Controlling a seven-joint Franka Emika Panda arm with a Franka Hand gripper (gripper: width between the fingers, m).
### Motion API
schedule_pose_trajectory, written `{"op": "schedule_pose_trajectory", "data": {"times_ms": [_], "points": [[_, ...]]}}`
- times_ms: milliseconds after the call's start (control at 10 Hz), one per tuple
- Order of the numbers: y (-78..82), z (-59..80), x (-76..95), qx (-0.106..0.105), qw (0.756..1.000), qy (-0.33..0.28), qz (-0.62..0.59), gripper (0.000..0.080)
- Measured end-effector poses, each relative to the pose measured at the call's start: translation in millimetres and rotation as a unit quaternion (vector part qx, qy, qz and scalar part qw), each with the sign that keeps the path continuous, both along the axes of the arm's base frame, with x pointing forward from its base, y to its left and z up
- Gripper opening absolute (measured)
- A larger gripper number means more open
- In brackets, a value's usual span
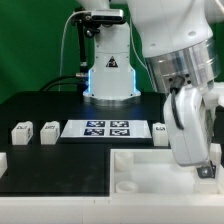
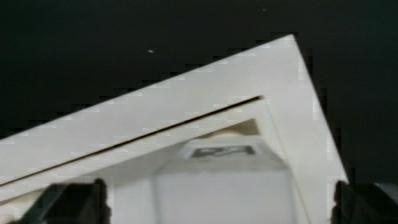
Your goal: Assemble one leg
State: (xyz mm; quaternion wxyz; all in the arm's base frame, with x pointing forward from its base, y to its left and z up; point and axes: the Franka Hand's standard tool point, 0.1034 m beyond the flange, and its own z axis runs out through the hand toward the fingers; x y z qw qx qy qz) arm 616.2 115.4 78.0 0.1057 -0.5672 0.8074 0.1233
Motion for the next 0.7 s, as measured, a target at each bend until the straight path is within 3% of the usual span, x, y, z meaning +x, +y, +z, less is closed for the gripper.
{"op": "schedule_pose_trajectory", "data": {"times_ms": [200, 700], "points": [[4.3, 16.4, -13.3, 0.001, 1.0, 0.002, 0.008, 0.0649], [5.1, 15.7, -15.7, 0.0, 1.0, 0.002, 0.012, 0.0649]]}}
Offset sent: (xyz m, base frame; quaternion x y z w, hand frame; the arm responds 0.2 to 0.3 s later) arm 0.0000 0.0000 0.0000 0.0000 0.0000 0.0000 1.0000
